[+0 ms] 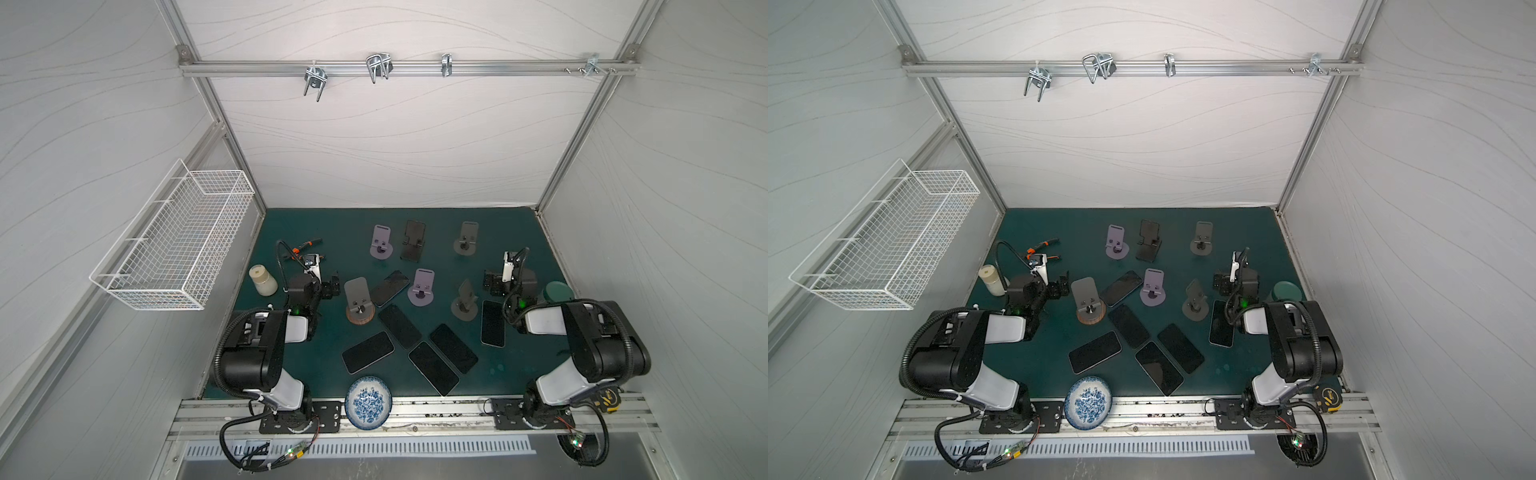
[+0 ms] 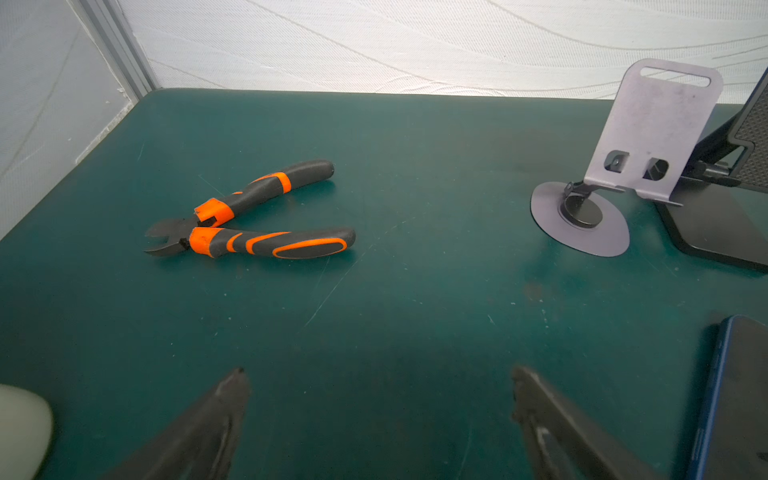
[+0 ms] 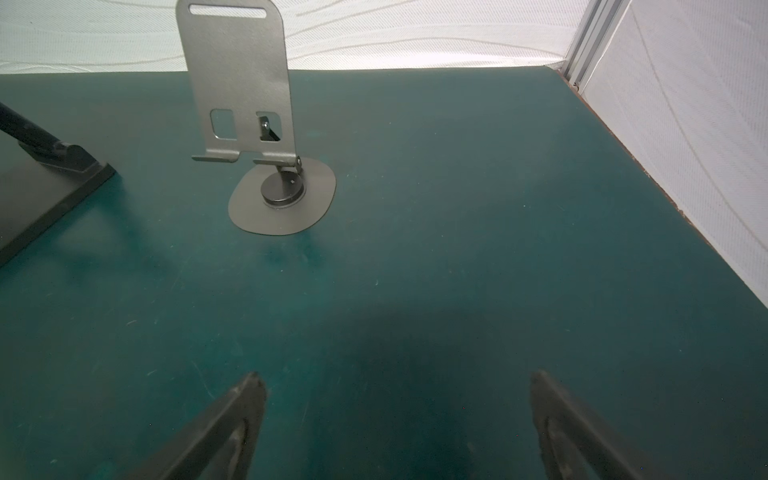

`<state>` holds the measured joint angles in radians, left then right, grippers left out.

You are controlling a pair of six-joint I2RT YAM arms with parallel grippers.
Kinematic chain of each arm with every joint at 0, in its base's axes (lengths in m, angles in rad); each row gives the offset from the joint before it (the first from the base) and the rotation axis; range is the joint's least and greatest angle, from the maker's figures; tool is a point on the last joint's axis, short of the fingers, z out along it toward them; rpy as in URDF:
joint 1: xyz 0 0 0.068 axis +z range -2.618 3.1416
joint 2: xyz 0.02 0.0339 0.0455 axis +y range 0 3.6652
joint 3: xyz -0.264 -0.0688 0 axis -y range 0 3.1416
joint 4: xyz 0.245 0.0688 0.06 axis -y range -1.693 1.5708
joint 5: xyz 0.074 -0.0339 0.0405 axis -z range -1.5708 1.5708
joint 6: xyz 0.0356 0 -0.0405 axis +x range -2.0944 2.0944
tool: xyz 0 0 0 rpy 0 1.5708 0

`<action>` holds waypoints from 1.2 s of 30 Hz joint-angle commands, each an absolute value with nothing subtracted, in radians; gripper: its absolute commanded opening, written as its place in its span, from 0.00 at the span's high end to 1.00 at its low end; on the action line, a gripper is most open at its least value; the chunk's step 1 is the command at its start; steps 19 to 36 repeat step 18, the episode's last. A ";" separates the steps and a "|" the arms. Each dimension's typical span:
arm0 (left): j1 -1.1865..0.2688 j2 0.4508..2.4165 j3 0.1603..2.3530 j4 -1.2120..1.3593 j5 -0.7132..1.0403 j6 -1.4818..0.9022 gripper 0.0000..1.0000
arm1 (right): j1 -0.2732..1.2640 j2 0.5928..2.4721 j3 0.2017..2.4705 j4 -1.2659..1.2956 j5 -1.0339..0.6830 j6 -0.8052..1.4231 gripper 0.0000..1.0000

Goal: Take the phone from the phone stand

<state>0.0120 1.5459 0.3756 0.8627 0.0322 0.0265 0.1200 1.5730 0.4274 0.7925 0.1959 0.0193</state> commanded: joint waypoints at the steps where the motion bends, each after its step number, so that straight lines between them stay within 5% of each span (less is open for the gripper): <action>1: 0.007 1.548 0.389 0.894 0.018 0.037 0.00 | 0.117 1.569 0.439 0.799 0.184 0.021 0.01; 36: 0.002 1.549 0.387 0.904 0.006 0.039 0.00 | 0.125 1.572 0.437 0.805 0.197 0.015 0.01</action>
